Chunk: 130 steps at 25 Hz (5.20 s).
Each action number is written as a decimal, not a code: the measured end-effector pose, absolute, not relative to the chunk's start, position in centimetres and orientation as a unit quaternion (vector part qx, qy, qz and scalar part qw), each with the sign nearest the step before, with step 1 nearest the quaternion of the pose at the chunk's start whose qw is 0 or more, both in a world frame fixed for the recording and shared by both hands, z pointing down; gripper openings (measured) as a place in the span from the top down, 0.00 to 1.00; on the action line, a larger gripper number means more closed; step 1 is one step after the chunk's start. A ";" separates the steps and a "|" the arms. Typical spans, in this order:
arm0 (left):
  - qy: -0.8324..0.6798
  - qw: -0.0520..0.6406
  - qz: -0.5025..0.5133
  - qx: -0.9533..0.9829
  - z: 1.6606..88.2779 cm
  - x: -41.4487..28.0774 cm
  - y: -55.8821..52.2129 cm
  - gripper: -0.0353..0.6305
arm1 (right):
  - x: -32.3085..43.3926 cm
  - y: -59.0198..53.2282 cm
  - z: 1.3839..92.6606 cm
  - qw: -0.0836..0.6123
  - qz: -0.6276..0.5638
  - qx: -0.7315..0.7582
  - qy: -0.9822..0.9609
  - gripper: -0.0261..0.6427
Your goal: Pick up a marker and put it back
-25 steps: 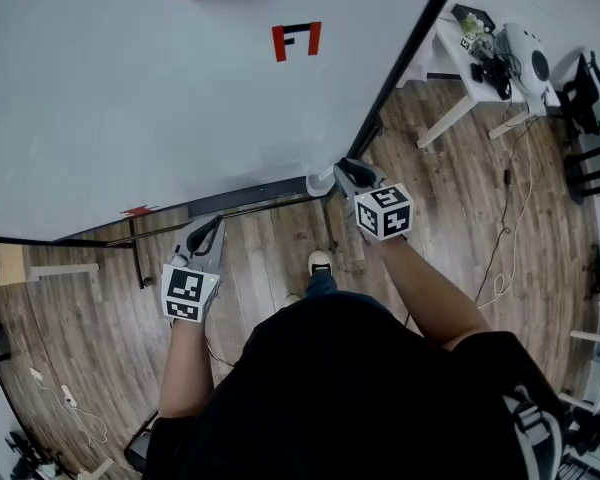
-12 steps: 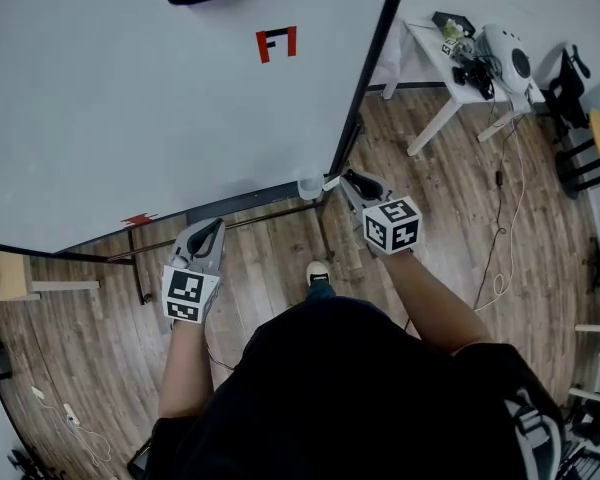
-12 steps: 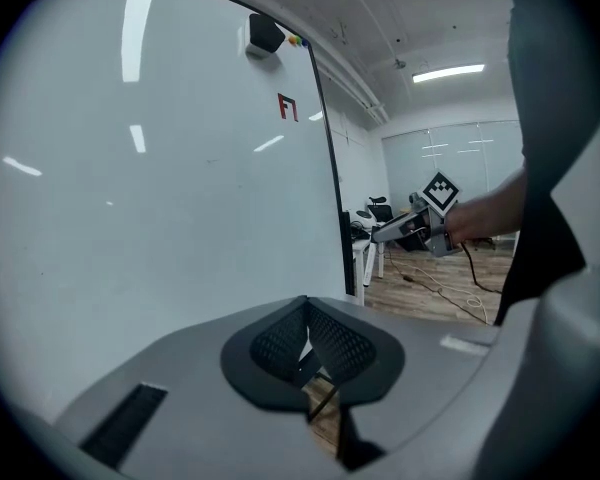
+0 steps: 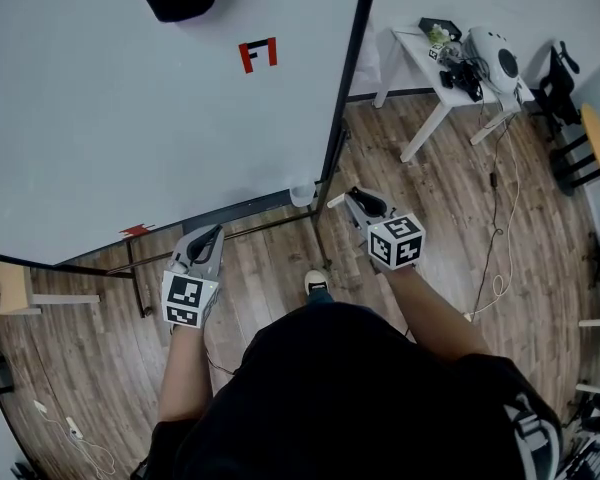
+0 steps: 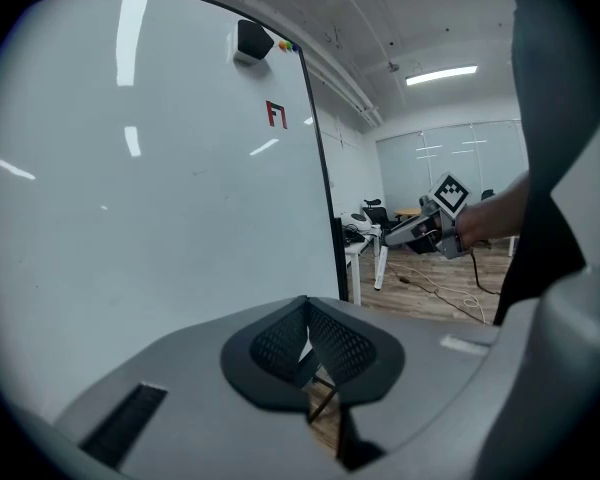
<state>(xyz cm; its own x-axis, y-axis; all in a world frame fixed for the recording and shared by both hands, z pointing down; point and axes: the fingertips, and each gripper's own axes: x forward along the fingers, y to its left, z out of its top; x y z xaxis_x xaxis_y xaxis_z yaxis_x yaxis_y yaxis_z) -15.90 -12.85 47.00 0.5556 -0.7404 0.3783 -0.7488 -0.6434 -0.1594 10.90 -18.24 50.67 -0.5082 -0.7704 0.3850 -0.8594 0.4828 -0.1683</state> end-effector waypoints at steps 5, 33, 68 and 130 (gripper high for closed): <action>-0.420 0.011 0.211 0.883 47.0 -15.4 -12.8 0.93 | 11.5 -18.2 50.7 0.129 0.172 0.480 -0.851 0.87; -0.461 0.050 0.232 0.855 49.1 -17.3 -14.4 0.93 | 6.8 -25.3 55.3 0.163 0.171 0.414 -0.879 0.87; -0.454 0.096 0.247 0.851 52.9 -16.0 -18.1 0.93 | 3.6 -28.7 65.3 0.221 0.204 0.361 -0.883 0.87; -0.425 0.025 0.202 0.882 47.0 -16.1 -10.4 0.93 | 9.1 -16.6 53.2 0.174 0.157 0.431 -0.871 0.89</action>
